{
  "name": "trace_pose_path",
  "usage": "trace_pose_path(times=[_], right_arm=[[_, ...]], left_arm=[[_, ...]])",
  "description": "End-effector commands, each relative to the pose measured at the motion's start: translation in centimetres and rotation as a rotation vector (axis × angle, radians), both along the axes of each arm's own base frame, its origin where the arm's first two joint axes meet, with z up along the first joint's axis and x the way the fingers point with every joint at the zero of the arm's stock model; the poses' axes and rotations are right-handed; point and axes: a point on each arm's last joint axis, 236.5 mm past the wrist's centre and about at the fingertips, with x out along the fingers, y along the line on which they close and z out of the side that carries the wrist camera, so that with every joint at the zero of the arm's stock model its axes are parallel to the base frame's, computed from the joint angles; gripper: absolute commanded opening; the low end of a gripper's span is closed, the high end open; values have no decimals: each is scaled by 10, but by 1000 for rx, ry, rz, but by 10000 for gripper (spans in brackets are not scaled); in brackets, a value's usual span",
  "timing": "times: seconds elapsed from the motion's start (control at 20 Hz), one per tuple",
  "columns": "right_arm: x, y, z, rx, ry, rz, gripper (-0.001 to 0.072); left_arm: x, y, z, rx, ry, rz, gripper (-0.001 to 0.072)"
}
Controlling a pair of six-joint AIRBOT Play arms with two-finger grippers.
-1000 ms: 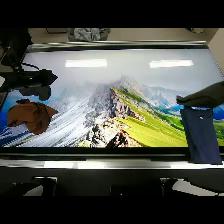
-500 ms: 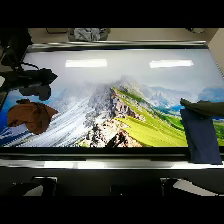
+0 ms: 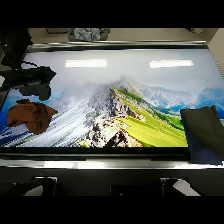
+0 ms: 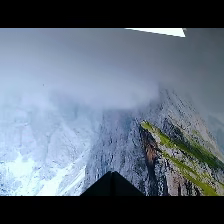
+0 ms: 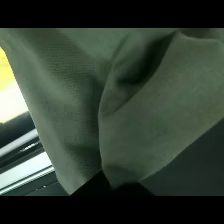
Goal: Fold the shirts.
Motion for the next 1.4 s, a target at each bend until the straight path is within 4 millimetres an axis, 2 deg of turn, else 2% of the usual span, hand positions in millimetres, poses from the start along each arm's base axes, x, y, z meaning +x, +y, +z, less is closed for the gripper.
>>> trace_pose_path(times=[0.0, 0.15, 0.3, 0.35, 0.4, 0.45, 0.5, 0.55, 0.6, 0.65, 0.7, 0.75, 0.8, 0.85, 0.9, 0.95, 1.0, 1.05, 1.1, 1.15, 1.2, 1.25, 1.3, 1.35], right_arm=[[-20, 2, -40, -9, 75, -22, 39], [-25, 11, -63, 24, 97, -44, 39], [-30, 18, -73, 46, 115, -61, 45], [-30, 19, -74, 49, 117, -60, 129], [-31, 16, -73, 39, 117, -44, 336], [-28, 10, -69, 18, 102, -10, 581], [-23, 3, -59, -9, 79, 27, 698], [-14, -11, -42, -63, 44, 39, 692], [2, -34, -16, -162, -21, 38, 691], [26, -56, 18, -269, -127, 41, 691], [60, -76, 65, -395, -282, 54, 688], [96, -88, 116, -532, -436, 104, 687], [128, -86, 161, -642, -555, 175, 686], [157, -72, 197, -719, -648, 246, 685], [188, -45, 217, -747, -726, 325, 685], [213, -10, 219, -718, -768, 412, 685], [236, 36, 205, -635, -774, 513, 685], [250, 82, 181, -517, -740, 590, 685], [259, 124, 154, -415, -689, 666, 679], [263, 163, 122, -319, -615, 761, 643], [257, 199, 86, -216, -510, 857, 527], [244, 226, 50, -121, -388, 932, 488], [231, 245, 22, -49, -280, 986, 488], [221, 256, 2, -5, -196, 1021, 488]], left_arm=[[1, 0, 0, 0, -2, 2, 28], [1, 0, 0, 0, -2, 2, 28], [1, 0, 0, -1, -2, 2, 28], [1, 0, 0, -1, -2, 2, 27], [1, 0, 0, -1, -2, 2, 28], [0, 0, 1, -2, -3, 2, 28], [0, 0, 3, -1, -5, 0, 28], [-2, -1, 7, -1, -8, -5, 27], [-2, -1, 14, 1, -18, -10, 27], [-1, -2, 27, 3, -41, -15, 27], [1, -2, 44, 15, -84, -24, 26], [3, -2, 61, 23, -124, -28, 25], [7, -2, 77, 33, -160, -29, 25], [10, 0, 87, 75, -184, -28, 24], [15, 5, 86, 142, -172, -12, 24], [18, 14, 73, 216, -121, 20, 24], [19, 27, 50, 308, -37, 58, 25], [15, 38, 22, 379, 63, 87, 26], [6, 42, -12, 421, 190, 88, 91], [-8, 38, -48, 427, 321, 56, 391], [-30, 33, -82, 426, 465, 13, 706], [-56, 34, -113, 452, 605, -41, 717], [-78, 37, -136, 462, 703, -56, 717], [-92, 38, -149, 462, 736, -64, 717]])
